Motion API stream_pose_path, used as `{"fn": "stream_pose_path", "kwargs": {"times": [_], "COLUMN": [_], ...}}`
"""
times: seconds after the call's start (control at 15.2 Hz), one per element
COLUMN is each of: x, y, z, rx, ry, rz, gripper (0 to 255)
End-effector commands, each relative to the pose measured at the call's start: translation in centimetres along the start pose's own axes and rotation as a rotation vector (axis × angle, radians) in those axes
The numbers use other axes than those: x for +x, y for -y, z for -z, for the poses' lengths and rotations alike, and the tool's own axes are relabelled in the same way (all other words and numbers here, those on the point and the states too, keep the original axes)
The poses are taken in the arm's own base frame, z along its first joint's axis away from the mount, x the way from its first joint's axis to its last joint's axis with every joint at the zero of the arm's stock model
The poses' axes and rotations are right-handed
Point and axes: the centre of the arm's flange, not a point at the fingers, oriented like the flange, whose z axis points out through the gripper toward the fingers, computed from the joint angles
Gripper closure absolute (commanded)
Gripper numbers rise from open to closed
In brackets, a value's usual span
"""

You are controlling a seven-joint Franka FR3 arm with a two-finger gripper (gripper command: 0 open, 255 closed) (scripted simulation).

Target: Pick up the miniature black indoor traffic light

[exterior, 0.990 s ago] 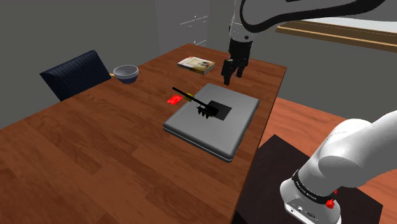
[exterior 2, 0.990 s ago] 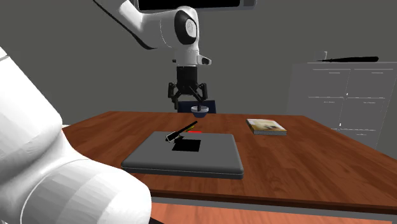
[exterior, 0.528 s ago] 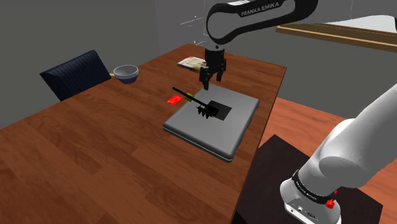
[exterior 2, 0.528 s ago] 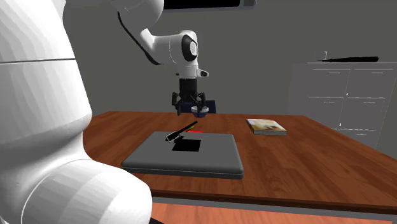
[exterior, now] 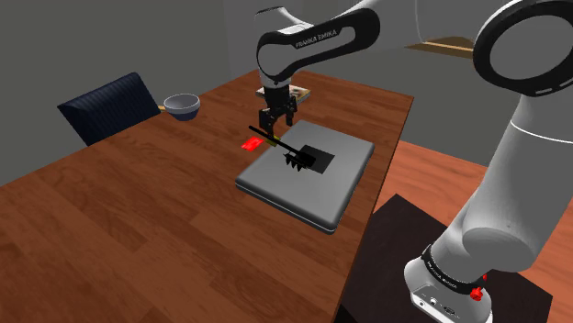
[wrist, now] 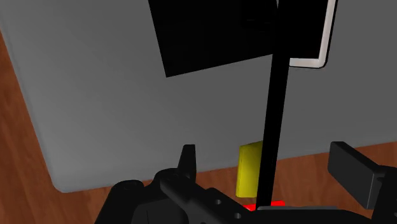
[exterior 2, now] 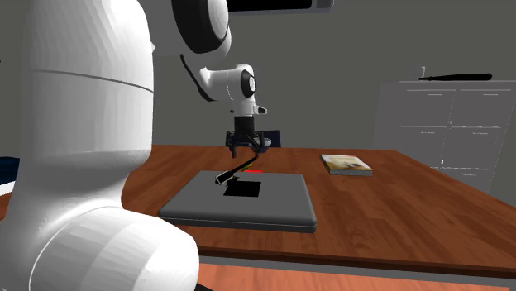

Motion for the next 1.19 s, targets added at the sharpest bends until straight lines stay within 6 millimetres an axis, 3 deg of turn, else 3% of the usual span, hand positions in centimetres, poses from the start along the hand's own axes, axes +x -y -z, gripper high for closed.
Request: {"fn": "stream_pose_path", "kwargs": {"times": [0.0, 0.53, 0.59, 1.12], "x": [1.3, 1.6, 1.5, 1.5], "y": [0.5, 0.7, 0.7, 0.7], "z": [-1.2, -4.7, -4.6, -4.7], "rx": [-0.004, -0.004, -0.004, -0.004], "ry": [0.006, 0.006, 0.006, 0.006], "rz": [0.001, 0.001, 0.001, 0.001], "gripper": [0, 0, 255, 255]}}
